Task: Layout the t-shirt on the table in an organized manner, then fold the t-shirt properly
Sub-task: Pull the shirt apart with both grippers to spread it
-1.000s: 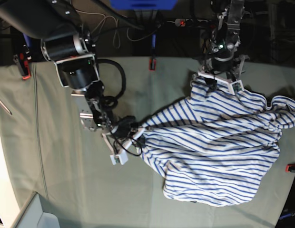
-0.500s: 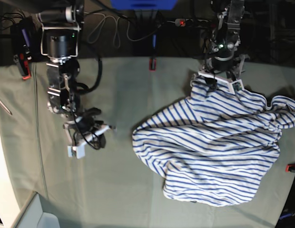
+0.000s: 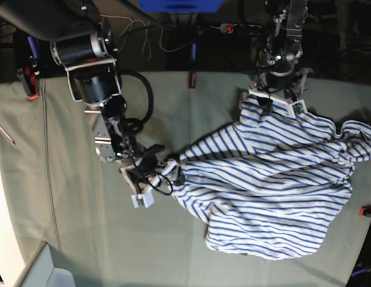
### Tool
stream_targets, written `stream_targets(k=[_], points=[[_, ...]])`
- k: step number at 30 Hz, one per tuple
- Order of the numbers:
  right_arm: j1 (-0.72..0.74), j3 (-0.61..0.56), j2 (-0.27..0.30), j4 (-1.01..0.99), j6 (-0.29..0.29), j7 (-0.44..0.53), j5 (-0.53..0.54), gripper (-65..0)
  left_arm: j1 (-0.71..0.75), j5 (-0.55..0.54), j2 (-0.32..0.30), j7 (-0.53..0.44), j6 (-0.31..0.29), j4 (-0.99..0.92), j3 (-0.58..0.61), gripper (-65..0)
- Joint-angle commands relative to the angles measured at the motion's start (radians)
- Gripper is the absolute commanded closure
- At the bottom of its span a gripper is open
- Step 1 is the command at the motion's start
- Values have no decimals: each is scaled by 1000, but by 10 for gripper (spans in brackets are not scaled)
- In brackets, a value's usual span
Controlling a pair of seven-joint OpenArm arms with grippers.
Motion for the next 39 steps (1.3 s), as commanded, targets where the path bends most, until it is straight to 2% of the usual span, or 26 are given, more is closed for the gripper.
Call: stream_targets(k=[1,4,5,7,10,13,16,18,22,29,33,39], points=[[33,1,-4,-13,14,24,6,-436,-1,3,-2,-19,4,25,-1,-337],[57,-5,-5,-84,14,73,6,-427,-3,3,-2,-19,4,32,-1,-337],[65,-5,-5,-101,15,86,6,-401,-3,3,-2,-19,4,32,-1,-337],[73,-5,-5,-113,35,103,6,-283,-3,3,-2,-19,4,31,-1,-337],[73,1,-5,-111,95,103,7,0,-3,3,-2,-19,4,26,-1,-337],[73,1,-4,-107,95,99,7,-15,-8,3,-2,-19,4,19,-1,-337],[59,11,2,-70,95,97,9,0,-8,3,-2,-19,4,19,-1,-337],[-3,76,16,13,95,97,9,0,-18,3,-2,-19,4,17,-3,-337],[-168,226,19,306,95,94,9,0,-31,3,-2,-16,4,3,-3,-337],[-461,340,18,671,95,100,7,0,-70,3,5,-14,4,-29,-1,-337],[-573,372,18,759,95,105,15,0,-70,2,7,-14,4,-12,5,-337],[-655,424,36,789,95,97,99,0,-11,2,4,-13,4,91,-1,-337]])
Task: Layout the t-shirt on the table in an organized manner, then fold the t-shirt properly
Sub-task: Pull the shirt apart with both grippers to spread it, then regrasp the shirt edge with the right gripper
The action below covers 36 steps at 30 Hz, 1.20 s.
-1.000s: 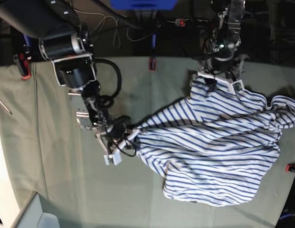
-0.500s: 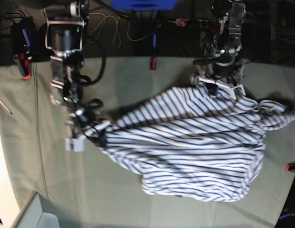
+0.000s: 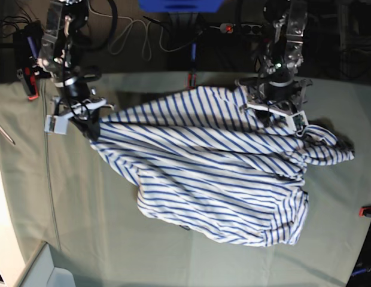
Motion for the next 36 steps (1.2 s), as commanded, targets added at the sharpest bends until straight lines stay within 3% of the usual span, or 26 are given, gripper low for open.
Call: stream_targets(k=[1,10,19,21,22,25,28,29,36], points=[[6,-1,17,18,9,30,15,0,13,7,-8,-13,4,17,-4,-337],[-14,-7,17,21,11,20,10,0,-29,0,7,-19,3,-38,-51,-338],[-89,-67,90,133,12,-75,13,0,-156,-220,15,-15,3,-221,-51,-333],[-108,-67,105,157,12,-75,13,-42,-165,-237,14,-19,3,-248,-53,-302],[-114,-68,116,163,12,-75,12,-82,-165,-240,9,-19,3,-251,-53,-250],[-117,-67,122,162,12,-75,10,-216,-165,-242,-11,-22,3,-251,-54,0],[-115,-61,122,162,12,-68,13,-319,-158,-242,-20,-22,3,-233,-64,-20],[-114,-56,122,163,12,-68,13,-341,-151,-243,-31,-19,3,-212,-87,0],[-9,-38,120,151,12,-88,10,-366,-55,-243,-49,-15,1,-72,-269,0]])
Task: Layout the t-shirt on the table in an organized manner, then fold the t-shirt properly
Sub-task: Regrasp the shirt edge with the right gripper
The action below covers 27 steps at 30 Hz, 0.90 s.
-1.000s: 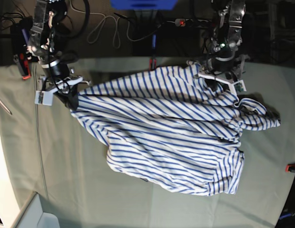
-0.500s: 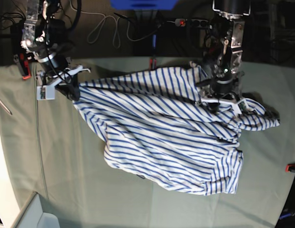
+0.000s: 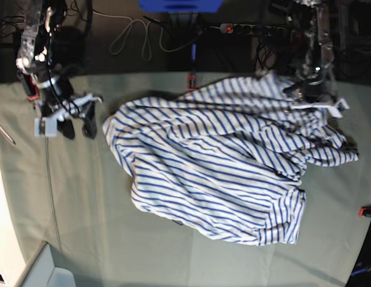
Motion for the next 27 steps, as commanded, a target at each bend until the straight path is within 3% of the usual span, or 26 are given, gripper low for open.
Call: stream_targets(k=[1,7,14,17,22,27], points=[[52,-21,9,3,13,7,12,-366,-16,8,-20,-26,-3,34,-20,0],[328,-136,11,-172,13,-143,11,-366,13,8,-52,-26,-3,72,-74,0],[641,-235,11,-597,13,-149,11,-369,62,8,-46,-26,-3,130,-104,0],[747,-259,11,-783,13,-99,11,-369,81,8,-44,-26,-3,137,-104,0],[842,-321,25,-1042,13,64,11,-369,90,8,-43,-26,-3,150,-100,0],[847,-423,25,-1136,13,154,11,-365,90,8,-43,-26,-3,149,-101,0]])
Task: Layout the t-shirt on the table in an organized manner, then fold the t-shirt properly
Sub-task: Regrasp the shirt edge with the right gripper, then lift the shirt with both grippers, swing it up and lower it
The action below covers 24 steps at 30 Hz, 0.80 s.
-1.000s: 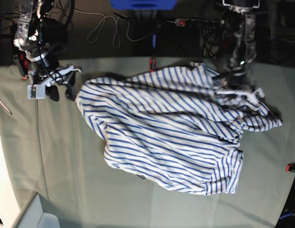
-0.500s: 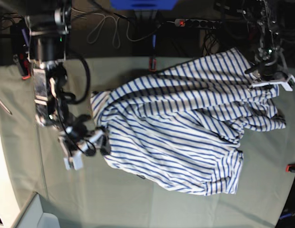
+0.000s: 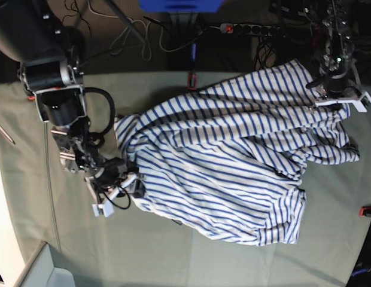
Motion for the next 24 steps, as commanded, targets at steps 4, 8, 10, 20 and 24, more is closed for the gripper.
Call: stream_targets(k=[4,8,10,20,24], points=[[19,-82,-1,2,10,50,8,-215,-6,8,-11,-22,1,20,-7,0],[28,-51,4,2,10,92,13,0,-15,8,-14,-22,1,20,-7,0],[44,-8,11,10,10,98,13,-7,-43,8,-21,-22,1,15,-7,0],[102,401,117,108,2,92,8,0,-244,9,-78,-21,1,9,1,0],[108,530,165,108,-43,92,8,0,-311,9,-78,-21,1,-15,7,0]])
